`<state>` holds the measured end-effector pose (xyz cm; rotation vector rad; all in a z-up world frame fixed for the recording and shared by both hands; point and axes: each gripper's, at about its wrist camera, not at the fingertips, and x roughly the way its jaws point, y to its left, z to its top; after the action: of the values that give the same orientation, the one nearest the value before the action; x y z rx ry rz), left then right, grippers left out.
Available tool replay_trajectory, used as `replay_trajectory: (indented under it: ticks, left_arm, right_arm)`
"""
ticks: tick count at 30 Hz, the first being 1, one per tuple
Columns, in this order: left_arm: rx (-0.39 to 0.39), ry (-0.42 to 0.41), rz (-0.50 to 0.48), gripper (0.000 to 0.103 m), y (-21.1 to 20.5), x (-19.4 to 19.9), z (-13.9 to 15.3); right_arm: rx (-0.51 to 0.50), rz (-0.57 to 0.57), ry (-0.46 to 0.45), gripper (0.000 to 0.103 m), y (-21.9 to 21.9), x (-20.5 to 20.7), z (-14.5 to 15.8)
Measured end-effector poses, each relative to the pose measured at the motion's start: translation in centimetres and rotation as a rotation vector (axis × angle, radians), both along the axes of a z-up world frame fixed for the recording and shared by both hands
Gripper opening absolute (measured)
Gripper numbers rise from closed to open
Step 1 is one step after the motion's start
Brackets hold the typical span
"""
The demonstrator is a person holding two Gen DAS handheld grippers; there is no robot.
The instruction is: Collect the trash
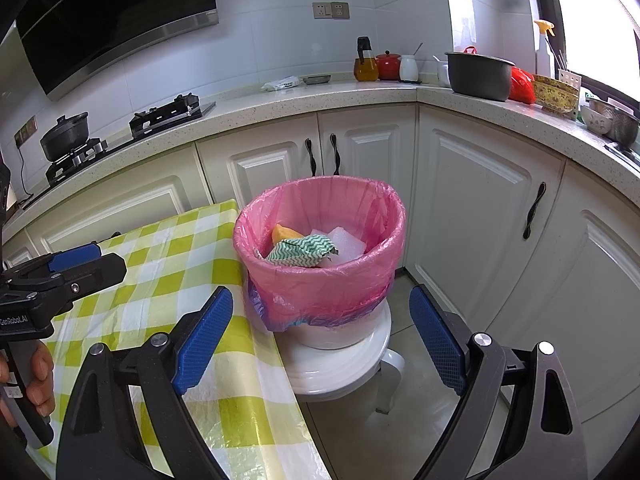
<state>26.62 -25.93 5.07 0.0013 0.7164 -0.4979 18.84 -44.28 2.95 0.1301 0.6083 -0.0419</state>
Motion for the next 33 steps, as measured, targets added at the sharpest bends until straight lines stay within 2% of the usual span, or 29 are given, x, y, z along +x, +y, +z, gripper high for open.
replay_trajectory:
  ticks: [33]
  left_arm:
    - [-0.006,0.002,-0.003,0.096,-0.35,-0.12,0.00]
  right_arm:
    - [0.001,0.001,0.002,0.085,0.05,0.01,0.03]
